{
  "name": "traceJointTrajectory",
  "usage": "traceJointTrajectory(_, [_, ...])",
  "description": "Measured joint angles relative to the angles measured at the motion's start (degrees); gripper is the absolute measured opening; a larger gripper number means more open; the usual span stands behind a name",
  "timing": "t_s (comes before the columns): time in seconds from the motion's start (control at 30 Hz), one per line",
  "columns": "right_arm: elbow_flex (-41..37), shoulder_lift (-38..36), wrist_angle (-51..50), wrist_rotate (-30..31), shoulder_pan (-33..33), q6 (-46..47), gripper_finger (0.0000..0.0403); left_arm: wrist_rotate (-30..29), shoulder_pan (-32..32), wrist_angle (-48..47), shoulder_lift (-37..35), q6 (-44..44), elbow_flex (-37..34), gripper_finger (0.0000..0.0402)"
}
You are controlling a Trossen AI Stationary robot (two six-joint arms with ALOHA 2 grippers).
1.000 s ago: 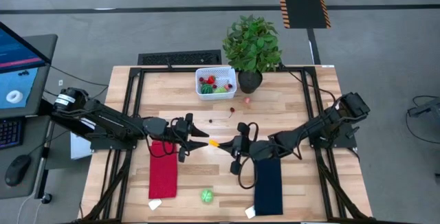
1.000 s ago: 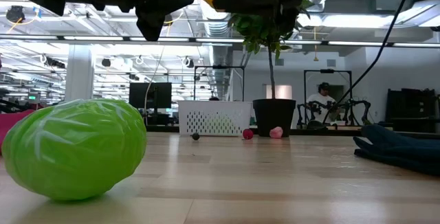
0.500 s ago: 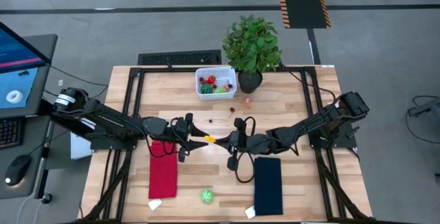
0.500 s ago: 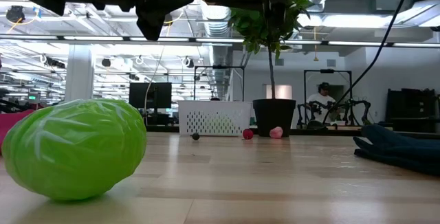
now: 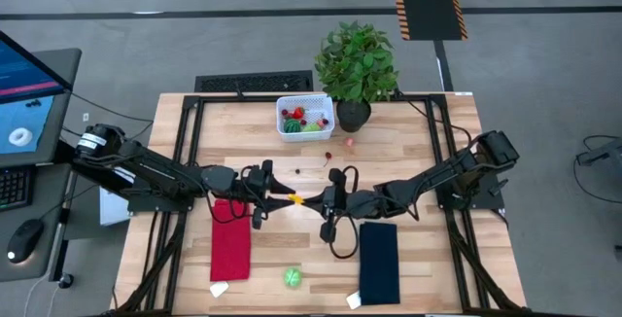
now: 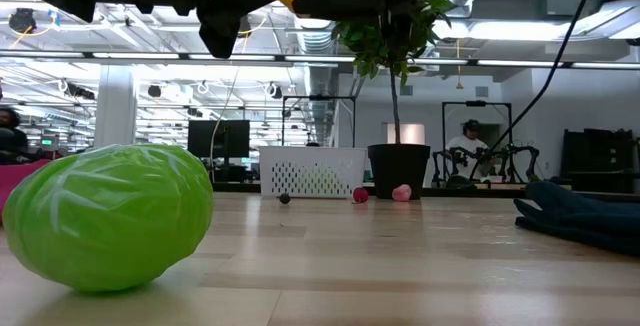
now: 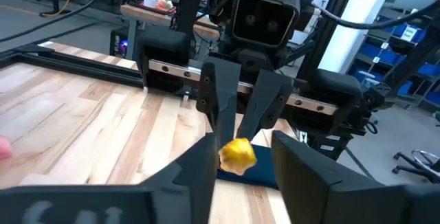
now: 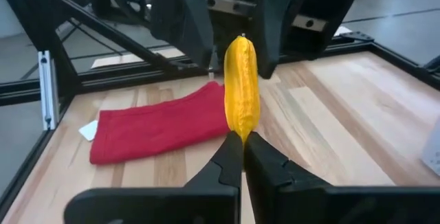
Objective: Pick and placing Produce into tupperware
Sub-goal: Put the yellow corn into the white basket
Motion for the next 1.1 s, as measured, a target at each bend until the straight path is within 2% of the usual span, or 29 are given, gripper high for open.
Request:
traceJointTrajectory(0.23, [0.0,0.0,0.0,0.01,0.02,-0.04,0.003,-0.17,0.09,0.27,0.0,1.66,0.0,0.0024])
traceJointTrajectory(0.3, [0.0,0.0,0.1,0.07,0.02,-0.07,0.0034,-0.55,0.09,0.62,0.0,1.69,0.0,0.001])
traceJointTrajectory(0.5, [0.0,0.0,0.04,0.88,0.7,-1.2,0.0049,-3.06,0.07,0.49,0.0,1.71,0.0,0.003])
traceJointTrajectory(0.67, [0.0,-0.02,-1.07,0.86,1.0,-1.22,0.0077,-5.81,0.07,0.12,0.0,2.45,0.0,0.0021])
traceJointTrajectory(0.9, [0.0,-0.02,-6.23,0.41,1.24,1.78,0.015,-8.16,1.54,-1.75,0.0,2.48,0.02,0.0011])
traceJointTrajectory(1.1, [0.0,-0.02,-14.91,0.03,3.93,8.24,0.0208,-14.93,3.99,-5.32,-0.02,2.52,0.02,0.0019])
